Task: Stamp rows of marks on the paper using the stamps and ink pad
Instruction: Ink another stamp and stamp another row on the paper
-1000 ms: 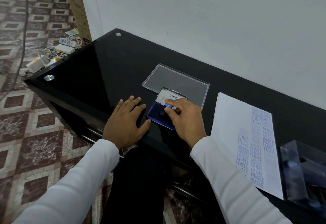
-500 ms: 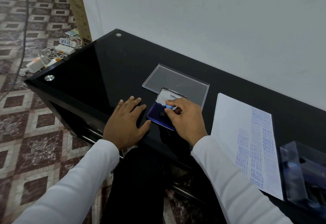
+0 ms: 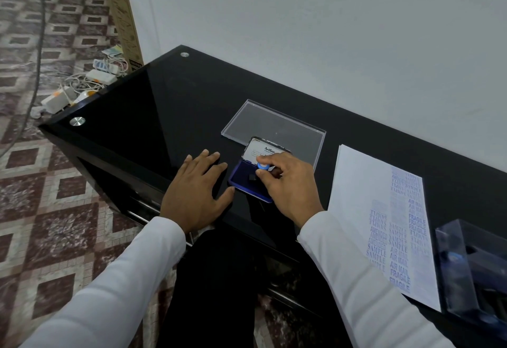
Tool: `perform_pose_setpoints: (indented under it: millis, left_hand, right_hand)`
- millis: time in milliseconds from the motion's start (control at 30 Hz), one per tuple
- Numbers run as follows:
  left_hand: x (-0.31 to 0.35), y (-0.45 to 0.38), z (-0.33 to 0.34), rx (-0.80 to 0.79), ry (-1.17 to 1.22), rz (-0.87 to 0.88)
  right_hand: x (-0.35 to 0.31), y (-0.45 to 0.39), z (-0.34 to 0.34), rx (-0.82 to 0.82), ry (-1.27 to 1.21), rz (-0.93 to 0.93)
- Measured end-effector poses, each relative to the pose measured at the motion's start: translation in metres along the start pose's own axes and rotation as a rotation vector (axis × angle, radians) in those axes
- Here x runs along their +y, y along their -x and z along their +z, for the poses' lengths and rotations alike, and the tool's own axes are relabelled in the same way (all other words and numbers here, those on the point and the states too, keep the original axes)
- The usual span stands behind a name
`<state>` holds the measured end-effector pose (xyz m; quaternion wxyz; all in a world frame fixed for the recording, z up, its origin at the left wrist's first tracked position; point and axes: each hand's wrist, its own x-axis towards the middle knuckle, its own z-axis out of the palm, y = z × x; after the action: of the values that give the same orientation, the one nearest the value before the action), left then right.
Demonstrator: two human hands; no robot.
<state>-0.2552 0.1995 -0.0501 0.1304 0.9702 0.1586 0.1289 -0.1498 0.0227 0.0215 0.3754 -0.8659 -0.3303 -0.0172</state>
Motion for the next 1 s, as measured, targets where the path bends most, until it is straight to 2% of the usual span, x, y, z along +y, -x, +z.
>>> perform_pose_setpoints:
  millis: [600, 800, 1000]
  left_hand:
    - [0.002, 0.000, -0.005, -0.001, 0.028, -0.009]
    - [0.004, -0.005, -0.010, -0.056, 0.050, -0.024]
    - [0.021, -0.008, -0.015, -0.036, 0.102, -0.002]
  right_hand:
    - [0.001, 0.003, 0.004, -0.001, -0.004, 0.038]
    - [0.000, 0.004, 0.002, -0.005, -0.009, 0.037]
    - [0.008, 0.013, -0.013, 0.088, -0.065, 0.044]
